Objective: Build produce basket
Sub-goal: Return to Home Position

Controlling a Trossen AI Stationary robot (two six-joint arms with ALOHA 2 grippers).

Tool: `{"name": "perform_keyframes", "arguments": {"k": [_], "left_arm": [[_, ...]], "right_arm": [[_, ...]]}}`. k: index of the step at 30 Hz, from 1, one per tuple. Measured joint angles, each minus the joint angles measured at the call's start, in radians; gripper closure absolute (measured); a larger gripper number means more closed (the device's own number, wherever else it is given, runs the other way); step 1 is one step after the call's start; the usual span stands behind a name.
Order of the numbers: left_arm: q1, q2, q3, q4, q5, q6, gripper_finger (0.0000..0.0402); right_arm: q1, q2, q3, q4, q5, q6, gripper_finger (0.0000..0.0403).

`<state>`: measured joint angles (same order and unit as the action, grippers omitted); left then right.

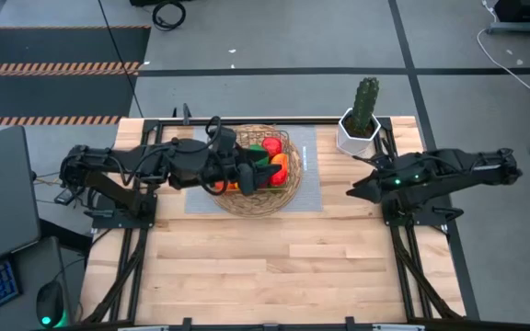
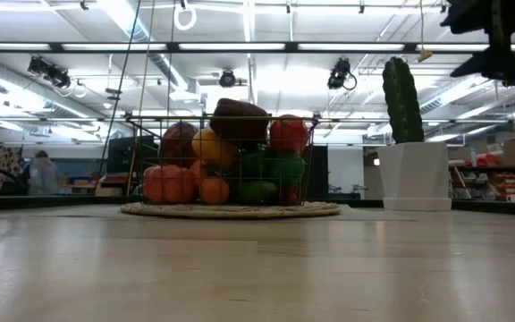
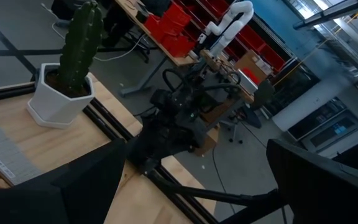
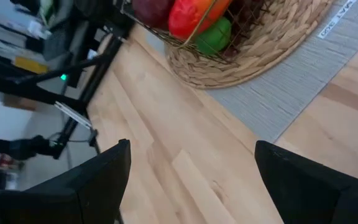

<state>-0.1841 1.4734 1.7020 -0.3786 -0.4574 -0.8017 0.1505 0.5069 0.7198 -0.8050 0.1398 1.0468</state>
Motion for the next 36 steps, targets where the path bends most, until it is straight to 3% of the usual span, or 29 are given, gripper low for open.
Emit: {"name": "perform_keyframes", "arguments": {"k": [11,26,36], "left_arm": [[0.000,0.000,0.000,0.000,0.000,-0.018,0.0006],[0.002,0.000,0.000,0.001,-0.001,-0.026,0.0006],[0.002,-0.001,0.000,0.000,-0.001,-0.025,0.0006]], "right_arm": [[0.000,-0.204,-0.066,0.012,0.058,0.084,0.0056],[0.000,-0.282,-0.066,0.026,0.120,0.040,0.0056],[0.000,-0.344,-0.066,-0.022,0.105,0.045,0.0057]]}}
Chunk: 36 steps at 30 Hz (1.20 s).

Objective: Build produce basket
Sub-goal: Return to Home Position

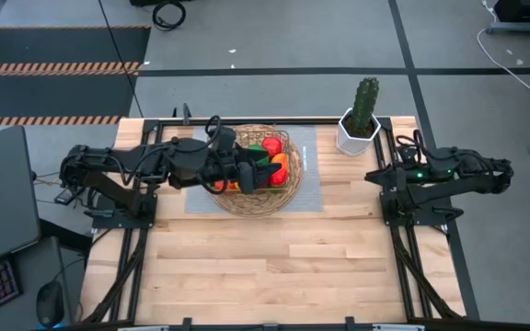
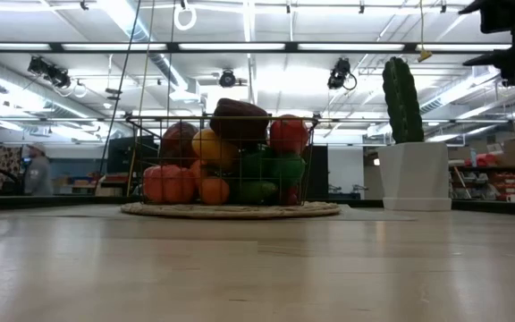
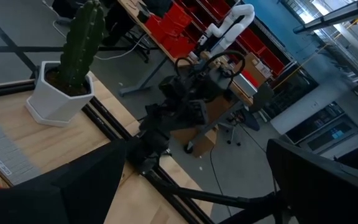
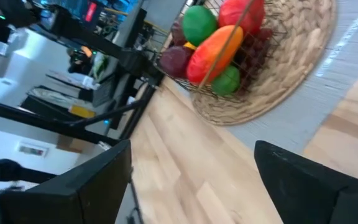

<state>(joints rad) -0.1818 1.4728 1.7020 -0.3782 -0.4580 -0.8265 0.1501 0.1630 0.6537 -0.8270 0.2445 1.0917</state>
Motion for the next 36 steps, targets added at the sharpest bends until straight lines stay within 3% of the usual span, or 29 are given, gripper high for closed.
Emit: {"name": "perform_keyframes", "arguments": {"k": [6,11,18,21,29,36], "left_arm": [[0.000,0.000,0.000,0.000,0.000,0.000,0.0006],[-0.002,0.000,0.000,-0.001,0.000,-0.006,0.0006],[-0.004,0.000,0.000,-0.004,0.000,-0.029,0.0006],[-0.004,0.000,0.001,-0.014,0.000,-0.044,0.0006],[-0.004,0.000,0.001,-0.025,0.000,-0.079,0.0006],[0.000,0.000,0.001,-0.060,0.000,-0.079,0.0006]], "right_arm": [[0.000,-0.031,-0.018,-0.049,0.052,-0.028,0.0094],[0.000,-0.102,-0.115,-0.003,0.048,-0.017,0.0138],[0.000,-0.156,-0.298,0.289,-0.062,-0.050,0.0169],[0.000,-0.159,-0.344,0.324,-0.065,-0.049,0.0183],[-0.002,-0.158,-0.349,0.337,-0.012,-0.121,0.0220],[-0.002,-0.157,-0.372,0.314,-0.107,-0.171,0.0292]]}}
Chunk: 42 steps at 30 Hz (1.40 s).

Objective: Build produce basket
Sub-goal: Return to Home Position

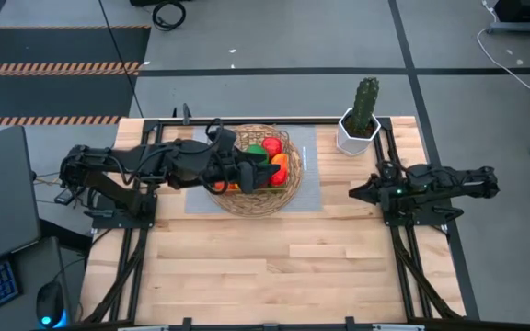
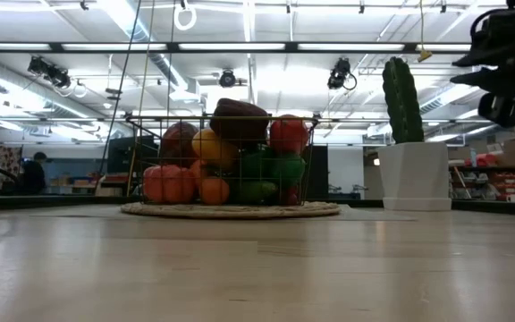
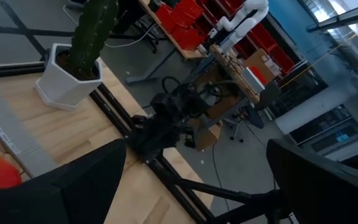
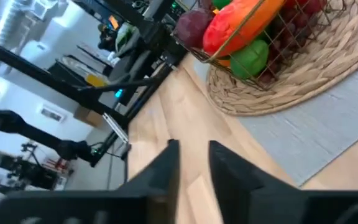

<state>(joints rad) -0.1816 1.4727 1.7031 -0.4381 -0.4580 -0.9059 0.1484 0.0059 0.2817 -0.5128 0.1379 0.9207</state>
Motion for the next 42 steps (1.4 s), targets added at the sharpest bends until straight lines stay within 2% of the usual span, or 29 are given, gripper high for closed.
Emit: {"name": "perform_keyframes", "arguments": {"k": [5,7,10,13,16,22,24,29,33,38,42], "left_arm": [[0.007,0.000,0.000,-0.008,-0.001,0.000,0.0006],[0.007,0.000,0.000,-0.009,-0.001,0.000,0.0006],[0.007,0.000,0.000,-0.009,-0.001,0.000,0.0006],[0.007,0.000,0.000,-0.010,0.000,0.000,0.0006],[0.007,0.000,0.000,-0.009,-0.001,0.000,0.0006],[0.007,0.000,0.000,-0.026,-0.009,0.000,0.0006],[0.007,0.000,0.000,-0.028,-0.014,0.000,0.0006],[0.007,0.000,0.000,-0.028,-0.019,0.000,0.0006],[0.007,0.000,0.000,-0.040,-0.019,0.000,0.0006],[0.007,0.000,-0.001,-0.074,-0.019,-0.006,0.0006],[0.007,0.000,-0.001,-0.093,-0.019,-0.008,0.0006]], "right_arm": [[0.000,0.000,-0.019,-0.005,0.000,-0.101,0.0381],[0.000,0.000,-0.042,-0.007,-0.017,-0.133,0.0395],[0.000,0.008,-0.103,0.016,-0.043,-0.138,0.0389],[0.000,0.027,-0.132,0.044,-0.022,-0.137,0.0393],[0.000,0.043,-0.136,0.125,0.048,-0.170,0.0397],[-0.008,0.036,-0.140,0.464,0.216,-0.428,0.0393],[-0.015,0.027,-0.139,0.497,0.195,-0.461,0.0395],[-0.024,0.024,-0.140,0.418,0.069,-0.460,0.0395],[-0.030,0.024,-0.140,0.382,0.054,-0.473,0.0395],[-0.046,0.024,-0.144,0.508,0.052,-0.530,0.0395],[-0.047,0.024,-0.232,0.694,0.051,-0.562,0.0395]]}}
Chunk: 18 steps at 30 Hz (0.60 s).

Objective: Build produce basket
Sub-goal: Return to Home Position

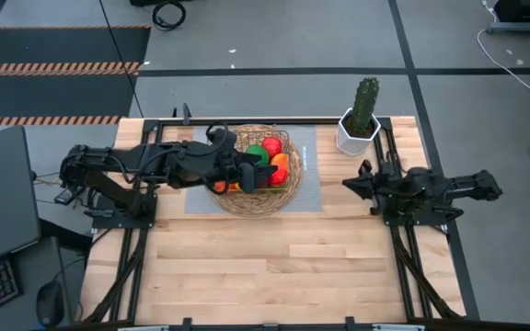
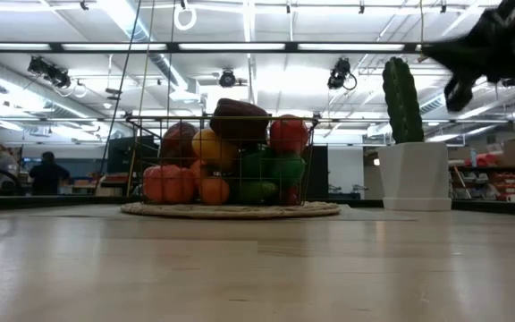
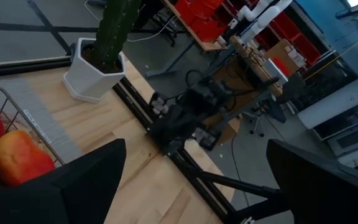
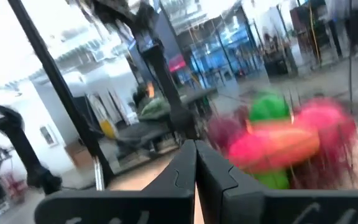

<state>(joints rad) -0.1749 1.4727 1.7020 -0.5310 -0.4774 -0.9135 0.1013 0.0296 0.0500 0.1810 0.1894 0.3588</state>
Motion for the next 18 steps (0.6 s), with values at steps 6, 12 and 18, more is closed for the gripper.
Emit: {"name": "perform_keyframes", "arguments": {"k": [6,12,18], "left_arm": [[0.000,0.000,0.000,0.000,0.000,0.002,0.0006],[0.000,0.000,0.000,0.000,0.000,0.089,0.0006],[0.008,0.000,0.000,-0.047,0.000,0.196,0.0006]], "right_arm": [[-0.006,0.003,-0.044,-0.125,0.004,0.047,0.0395],[-0.044,0.003,-0.044,-0.042,0.000,0.067,0.0395],[-0.089,0.003,-0.044,-0.116,0.000,-0.086,0.0393]]}}
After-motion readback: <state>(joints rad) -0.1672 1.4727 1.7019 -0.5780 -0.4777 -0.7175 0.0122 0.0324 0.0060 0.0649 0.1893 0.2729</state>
